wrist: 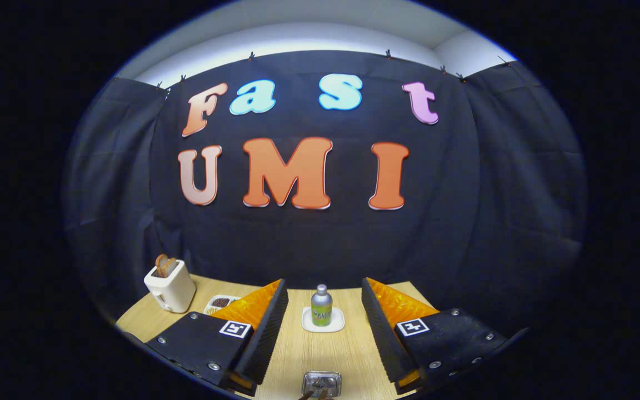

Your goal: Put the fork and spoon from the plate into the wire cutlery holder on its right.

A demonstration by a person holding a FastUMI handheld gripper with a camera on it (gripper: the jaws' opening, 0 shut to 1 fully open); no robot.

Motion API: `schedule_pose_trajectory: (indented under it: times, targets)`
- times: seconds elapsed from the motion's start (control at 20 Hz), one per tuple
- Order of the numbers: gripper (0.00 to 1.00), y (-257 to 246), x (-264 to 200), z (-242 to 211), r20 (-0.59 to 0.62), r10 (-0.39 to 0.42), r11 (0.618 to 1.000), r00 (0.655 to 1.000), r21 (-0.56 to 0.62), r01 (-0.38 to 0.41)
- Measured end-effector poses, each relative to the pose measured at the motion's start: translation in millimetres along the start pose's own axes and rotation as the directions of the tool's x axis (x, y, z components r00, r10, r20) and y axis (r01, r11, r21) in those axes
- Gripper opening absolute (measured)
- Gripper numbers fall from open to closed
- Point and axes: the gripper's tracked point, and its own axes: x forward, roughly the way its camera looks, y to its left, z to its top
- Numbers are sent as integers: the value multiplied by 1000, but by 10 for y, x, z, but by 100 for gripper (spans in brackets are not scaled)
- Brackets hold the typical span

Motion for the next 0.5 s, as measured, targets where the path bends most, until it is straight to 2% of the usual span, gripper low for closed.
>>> schedule_pose_trajectory:
  times: [0.25, 0.5]
  targets:
    - [91, -98, -64, 471, 161, -49, 999, 986, -10, 51]
    - [95, -106, -83, 516, 186, -59, 997, 981, -29, 66]
